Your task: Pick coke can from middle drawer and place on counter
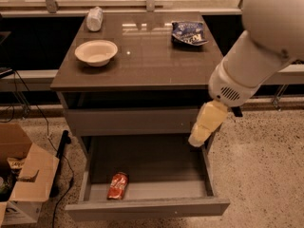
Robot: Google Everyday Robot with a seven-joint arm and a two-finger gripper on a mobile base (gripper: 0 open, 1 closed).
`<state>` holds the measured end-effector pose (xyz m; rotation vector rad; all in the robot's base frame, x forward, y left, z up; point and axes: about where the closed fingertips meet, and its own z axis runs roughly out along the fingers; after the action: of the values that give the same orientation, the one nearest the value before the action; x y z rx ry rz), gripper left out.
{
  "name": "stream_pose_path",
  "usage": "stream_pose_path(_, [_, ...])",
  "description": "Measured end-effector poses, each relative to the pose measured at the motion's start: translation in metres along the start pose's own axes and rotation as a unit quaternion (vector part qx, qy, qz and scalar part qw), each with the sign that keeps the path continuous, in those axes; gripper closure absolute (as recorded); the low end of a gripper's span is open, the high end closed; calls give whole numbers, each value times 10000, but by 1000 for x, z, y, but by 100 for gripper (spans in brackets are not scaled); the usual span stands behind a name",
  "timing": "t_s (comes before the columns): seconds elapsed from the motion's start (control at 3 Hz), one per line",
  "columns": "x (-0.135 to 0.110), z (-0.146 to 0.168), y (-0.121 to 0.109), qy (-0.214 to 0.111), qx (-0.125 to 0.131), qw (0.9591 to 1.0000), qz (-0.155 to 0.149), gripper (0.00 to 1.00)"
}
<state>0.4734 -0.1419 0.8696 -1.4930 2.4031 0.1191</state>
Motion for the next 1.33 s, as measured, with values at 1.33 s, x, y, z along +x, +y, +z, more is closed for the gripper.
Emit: stream_pose_path(1.33, [-28,142,5,-76,-790,9818,1726,0])
